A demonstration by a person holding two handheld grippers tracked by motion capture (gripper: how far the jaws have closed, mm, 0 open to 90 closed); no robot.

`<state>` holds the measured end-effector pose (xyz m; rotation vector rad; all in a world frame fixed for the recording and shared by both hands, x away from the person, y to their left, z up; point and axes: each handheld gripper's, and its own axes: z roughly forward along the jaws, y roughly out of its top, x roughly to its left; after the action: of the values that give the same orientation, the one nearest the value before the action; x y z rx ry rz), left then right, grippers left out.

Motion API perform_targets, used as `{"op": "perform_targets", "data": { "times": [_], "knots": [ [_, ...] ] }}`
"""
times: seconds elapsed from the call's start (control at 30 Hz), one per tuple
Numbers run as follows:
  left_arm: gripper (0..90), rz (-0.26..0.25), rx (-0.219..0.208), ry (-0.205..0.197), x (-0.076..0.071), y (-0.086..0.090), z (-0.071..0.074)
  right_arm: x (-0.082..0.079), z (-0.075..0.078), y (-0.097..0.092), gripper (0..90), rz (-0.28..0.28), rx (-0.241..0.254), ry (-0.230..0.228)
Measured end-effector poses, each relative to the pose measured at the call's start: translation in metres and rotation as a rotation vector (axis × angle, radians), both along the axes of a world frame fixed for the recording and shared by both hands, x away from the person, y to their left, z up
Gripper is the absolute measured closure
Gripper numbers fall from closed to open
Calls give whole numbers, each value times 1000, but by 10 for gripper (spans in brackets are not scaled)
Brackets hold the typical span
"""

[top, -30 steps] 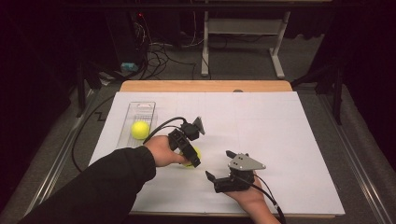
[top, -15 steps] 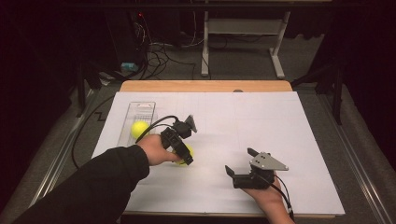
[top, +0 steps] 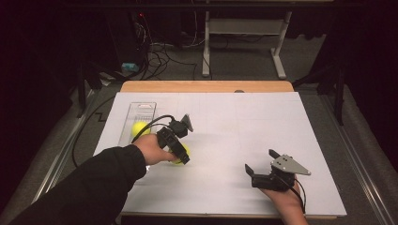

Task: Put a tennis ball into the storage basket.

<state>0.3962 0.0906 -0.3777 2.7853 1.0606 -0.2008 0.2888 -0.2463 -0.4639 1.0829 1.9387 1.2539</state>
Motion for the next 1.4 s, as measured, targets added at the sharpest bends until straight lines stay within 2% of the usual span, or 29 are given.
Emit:
{"op": "perform_targets", "data": {
  "times": [0.2,0.33,0.53,0.67,1.03,1.4],
  "knots": [
    [264,22,1,-5,1,6,4,-4,1,-19,0,-48,12,-9],
    [264,21,16,-4,2,8,6,-6,1,-26,0,-64,19,-10],
    [264,28,19,-10,2,13,13,-6,1,-26,0,-69,23,-12],
    [264,27,17,1,3,16,18,-6,1,-25,0,-60,20,-11],
    [264,40,26,-17,5,28,33,-6,2,-26,0,-60,32,-11],
    [264,75,33,-27,9,45,39,-6,2,-25,0,-60,32,-13]
  ]
}}
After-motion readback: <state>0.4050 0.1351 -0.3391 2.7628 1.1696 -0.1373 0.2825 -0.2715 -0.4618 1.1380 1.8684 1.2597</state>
